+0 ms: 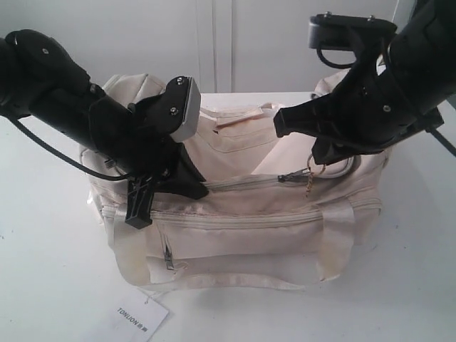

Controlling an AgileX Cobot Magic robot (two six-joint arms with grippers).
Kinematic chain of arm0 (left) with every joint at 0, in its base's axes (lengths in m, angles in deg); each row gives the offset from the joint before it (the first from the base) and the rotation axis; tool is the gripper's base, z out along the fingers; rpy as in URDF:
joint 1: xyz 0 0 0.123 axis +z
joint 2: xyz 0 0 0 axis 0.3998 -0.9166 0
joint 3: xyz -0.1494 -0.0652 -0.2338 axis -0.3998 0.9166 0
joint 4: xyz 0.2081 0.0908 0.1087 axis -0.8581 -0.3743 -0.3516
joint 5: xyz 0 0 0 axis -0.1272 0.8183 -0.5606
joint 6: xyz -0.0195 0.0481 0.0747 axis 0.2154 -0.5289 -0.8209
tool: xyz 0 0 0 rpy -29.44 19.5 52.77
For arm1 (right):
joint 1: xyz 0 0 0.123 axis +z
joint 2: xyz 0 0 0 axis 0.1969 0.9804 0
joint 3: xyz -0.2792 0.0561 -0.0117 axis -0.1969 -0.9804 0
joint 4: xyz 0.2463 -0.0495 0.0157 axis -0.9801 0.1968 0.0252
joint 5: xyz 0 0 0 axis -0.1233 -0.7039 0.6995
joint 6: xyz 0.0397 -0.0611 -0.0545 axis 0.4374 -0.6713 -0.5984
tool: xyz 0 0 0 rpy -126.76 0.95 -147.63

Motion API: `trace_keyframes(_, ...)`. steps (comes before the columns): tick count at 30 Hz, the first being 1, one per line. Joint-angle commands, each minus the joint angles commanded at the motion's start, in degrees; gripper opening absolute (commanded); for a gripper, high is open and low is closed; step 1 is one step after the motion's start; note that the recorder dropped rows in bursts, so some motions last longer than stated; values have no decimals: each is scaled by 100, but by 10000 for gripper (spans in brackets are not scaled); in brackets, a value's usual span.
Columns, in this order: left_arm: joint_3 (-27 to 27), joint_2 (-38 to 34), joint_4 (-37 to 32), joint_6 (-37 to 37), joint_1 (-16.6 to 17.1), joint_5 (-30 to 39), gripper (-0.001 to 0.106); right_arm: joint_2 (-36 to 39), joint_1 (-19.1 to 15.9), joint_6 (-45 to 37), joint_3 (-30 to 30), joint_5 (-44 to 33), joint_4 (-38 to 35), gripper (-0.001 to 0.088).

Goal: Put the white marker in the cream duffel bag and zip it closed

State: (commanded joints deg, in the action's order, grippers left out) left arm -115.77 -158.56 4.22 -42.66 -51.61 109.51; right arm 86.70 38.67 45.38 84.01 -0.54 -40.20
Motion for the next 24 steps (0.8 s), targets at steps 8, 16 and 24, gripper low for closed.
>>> trace_keyframes(8,0,0,0,0,0,0,0,-196,0,275,0,-204,530,0)
trace_keyframes(16,0,0,0,0,0,0,0,-276,-64,742,0,-394,1343,0)
trace_keyframes(24,0,0,-47,16,0,0,0,-276,-508,742,0,-261,1358,0)
